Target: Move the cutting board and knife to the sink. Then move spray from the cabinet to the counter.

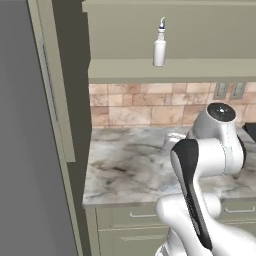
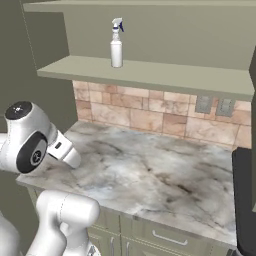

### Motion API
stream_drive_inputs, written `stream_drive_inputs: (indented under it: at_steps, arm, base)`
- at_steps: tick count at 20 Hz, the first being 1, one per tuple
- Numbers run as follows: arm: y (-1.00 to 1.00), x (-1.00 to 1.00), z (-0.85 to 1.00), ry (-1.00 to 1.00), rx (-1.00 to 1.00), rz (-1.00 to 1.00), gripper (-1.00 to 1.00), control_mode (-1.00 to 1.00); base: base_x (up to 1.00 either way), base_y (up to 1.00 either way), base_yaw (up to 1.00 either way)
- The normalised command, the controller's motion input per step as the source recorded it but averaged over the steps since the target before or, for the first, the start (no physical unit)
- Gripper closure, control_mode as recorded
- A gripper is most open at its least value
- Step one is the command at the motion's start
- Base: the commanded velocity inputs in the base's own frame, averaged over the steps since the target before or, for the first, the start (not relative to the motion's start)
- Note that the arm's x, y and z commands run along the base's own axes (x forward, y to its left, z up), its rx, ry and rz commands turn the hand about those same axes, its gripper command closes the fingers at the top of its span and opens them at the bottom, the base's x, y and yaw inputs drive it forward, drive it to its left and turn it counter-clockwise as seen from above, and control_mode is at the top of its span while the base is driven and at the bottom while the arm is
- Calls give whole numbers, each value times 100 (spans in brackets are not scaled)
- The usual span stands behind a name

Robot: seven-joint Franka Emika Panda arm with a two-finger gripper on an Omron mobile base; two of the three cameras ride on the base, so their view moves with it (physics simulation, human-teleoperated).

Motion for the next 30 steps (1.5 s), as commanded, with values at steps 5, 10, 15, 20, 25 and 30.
stream_drive_inputs:
  at_steps: [5, 10, 15, 20, 25, 30]
  arm:
    - [7, 3, 46, -7, -18, 7, -100, -100]
    - [0, 1, 44, -3, -19, 12, -100, -100]
    - [0, 0, 40, -2, -17, 12, -100, -100]
    - [-3, 1, 53, 10, 0, 15, -100, -100]
    - [-9, 0, 49, 3, 2, 17, -100, -100]
    - [-3, 14, 38, -4, 6, 12, -100, -100]
  base:
    - [0, 0, 0]
    - [0, 0, 0]
    - [0, 0, 0]
    - [0, 0, 0]
    - [0, 0, 0]
    - [0, 0, 0]
